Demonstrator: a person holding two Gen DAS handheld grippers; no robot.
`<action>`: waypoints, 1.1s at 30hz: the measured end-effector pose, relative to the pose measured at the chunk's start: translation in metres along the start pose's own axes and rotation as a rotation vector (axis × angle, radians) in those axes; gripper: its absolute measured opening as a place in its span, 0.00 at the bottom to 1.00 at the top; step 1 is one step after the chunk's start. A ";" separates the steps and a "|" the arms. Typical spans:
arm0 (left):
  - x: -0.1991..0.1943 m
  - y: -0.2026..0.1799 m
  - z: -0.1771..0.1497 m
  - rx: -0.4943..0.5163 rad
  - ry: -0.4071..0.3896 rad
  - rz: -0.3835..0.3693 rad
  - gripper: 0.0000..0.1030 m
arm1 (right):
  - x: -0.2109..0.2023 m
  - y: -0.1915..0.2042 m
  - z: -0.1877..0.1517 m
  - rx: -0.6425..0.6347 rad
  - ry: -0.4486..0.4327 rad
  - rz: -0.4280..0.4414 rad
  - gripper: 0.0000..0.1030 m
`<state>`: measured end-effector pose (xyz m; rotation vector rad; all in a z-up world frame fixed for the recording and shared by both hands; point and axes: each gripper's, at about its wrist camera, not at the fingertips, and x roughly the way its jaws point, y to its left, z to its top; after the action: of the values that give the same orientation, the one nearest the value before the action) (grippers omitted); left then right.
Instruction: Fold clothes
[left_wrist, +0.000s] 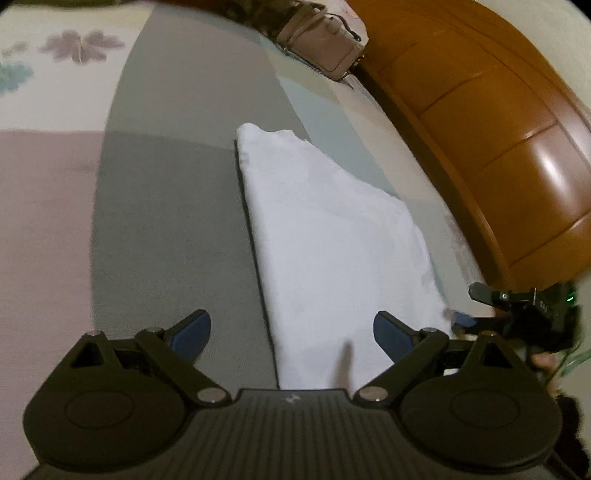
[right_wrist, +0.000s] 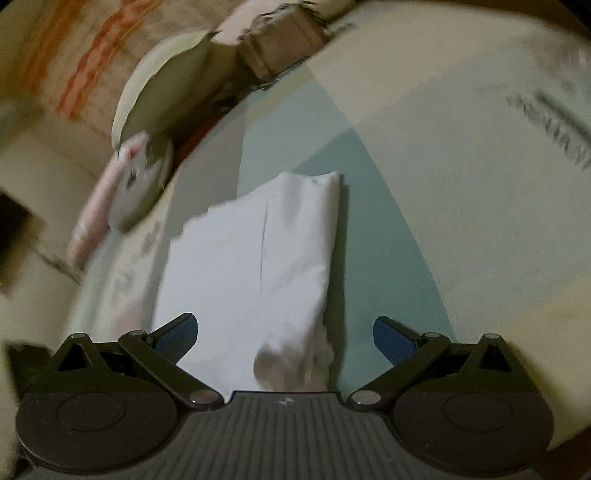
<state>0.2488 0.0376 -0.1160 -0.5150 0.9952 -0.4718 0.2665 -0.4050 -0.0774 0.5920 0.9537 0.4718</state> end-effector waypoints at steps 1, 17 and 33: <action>0.002 0.003 0.005 -0.020 0.014 -0.027 0.93 | 0.003 -0.004 0.004 0.023 0.014 0.025 1.00; 0.057 0.009 0.058 -0.095 0.091 -0.198 0.96 | 0.066 -0.012 0.065 0.116 0.128 0.191 1.00; 0.060 0.005 0.040 -0.093 0.166 -0.290 0.97 | 0.062 -0.013 0.044 0.104 0.151 0.301 1.00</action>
<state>0.3124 0.0137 -0.1404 -0.7181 1.1101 -0.7387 0.3363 -0.3880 -0.1041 0.8090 1.0416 0.7469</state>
